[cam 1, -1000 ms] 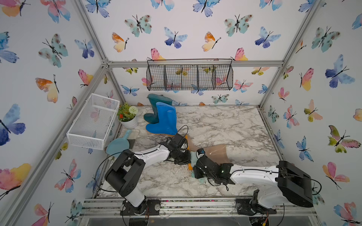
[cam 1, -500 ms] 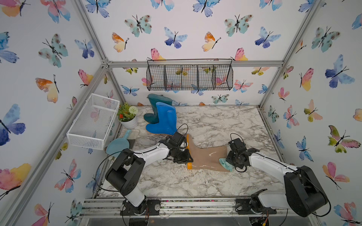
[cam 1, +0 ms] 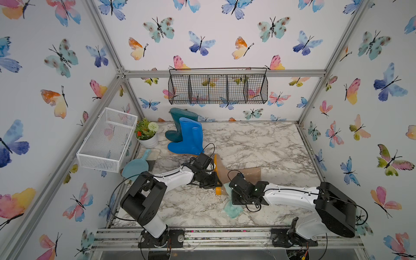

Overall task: Wipe the rubber boots with a cloth
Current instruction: Wipe the dirt off the rubber boot.

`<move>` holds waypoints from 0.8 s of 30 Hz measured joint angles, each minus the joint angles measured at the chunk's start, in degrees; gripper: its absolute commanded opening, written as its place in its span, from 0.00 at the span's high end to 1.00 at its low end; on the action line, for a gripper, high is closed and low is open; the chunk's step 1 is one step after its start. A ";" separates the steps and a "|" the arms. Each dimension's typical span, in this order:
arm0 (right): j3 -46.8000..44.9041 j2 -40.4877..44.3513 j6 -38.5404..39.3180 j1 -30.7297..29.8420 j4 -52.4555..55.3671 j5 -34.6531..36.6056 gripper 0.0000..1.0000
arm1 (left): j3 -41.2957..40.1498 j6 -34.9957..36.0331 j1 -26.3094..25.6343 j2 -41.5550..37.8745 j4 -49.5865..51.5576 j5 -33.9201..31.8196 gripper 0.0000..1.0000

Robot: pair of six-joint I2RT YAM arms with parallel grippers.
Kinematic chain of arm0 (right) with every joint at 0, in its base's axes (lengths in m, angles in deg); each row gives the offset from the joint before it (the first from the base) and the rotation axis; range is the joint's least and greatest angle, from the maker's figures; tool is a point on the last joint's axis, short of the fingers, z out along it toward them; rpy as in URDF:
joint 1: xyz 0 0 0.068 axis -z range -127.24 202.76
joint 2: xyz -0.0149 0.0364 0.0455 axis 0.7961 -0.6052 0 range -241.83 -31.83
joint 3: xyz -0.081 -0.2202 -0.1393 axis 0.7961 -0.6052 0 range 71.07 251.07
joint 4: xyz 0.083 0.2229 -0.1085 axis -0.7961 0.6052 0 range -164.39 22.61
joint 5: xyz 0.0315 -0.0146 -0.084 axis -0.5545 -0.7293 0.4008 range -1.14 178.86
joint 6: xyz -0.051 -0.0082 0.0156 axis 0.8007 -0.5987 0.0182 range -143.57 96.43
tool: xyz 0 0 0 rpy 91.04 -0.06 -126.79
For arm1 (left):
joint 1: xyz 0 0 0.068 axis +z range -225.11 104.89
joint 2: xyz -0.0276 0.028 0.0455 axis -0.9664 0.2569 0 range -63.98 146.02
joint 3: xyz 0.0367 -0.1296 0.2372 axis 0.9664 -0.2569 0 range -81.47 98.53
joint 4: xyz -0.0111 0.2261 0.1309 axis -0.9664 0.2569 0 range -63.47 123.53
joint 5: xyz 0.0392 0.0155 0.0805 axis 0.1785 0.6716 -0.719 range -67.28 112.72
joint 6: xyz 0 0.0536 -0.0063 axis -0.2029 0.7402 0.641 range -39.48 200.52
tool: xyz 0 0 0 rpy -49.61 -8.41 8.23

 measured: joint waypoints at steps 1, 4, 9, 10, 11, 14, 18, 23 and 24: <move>-1.97 2.64 -1.16 1.92 1.62 0.17 0.97 | 0.13 0.22 -0.04 0.00 0.28 -0.11 1.00; -9.60 14.56 -3.48 10.14 6.84 0.63 0.99 | 0.35 1.11 -0.09 -0.13 1.05 -0.37 1.00; -12.48 20.90 -6.08 14.88 12.57 1.07 0.99 | 0.92 4.11 -0.37 -2.10 6.01 -1.64 0.95; -11.02 19.58 -5.95 14.86 13.51 0.81 0.99 | 1.11 4.79 -0.39 -2.67 7.13 -2.03 0.78; -8.44 17.25 -5.55 14.84 14.88 0.46 0.99 | 1.25 5.62 -0.46 -3.48 8.26 -2.99 0.61; 1.40 12.15 -4.22 14.86 18.25 -0.20 0.99 | 1.57 8.76 -0.48 -6.95 11.56 -5.53 0.37; 11.93 11.82 -2.16 14.84 16.06 -0.83 0.99 | 0.37 12.66 -0.46 -16.94 12.85 -8.72 0.27; 18.62 8.76 -0.57 14.86 10.64 -4.02 0.99 | -4.79 12.90 -0.28 -32.22 13.11 -10.29 0.23; 20.57 6.27 0.00 14.88 9.29 -5.22 0.99 | -7.19 11.76 -0.28 -35.52 11.58 -10.14 0.22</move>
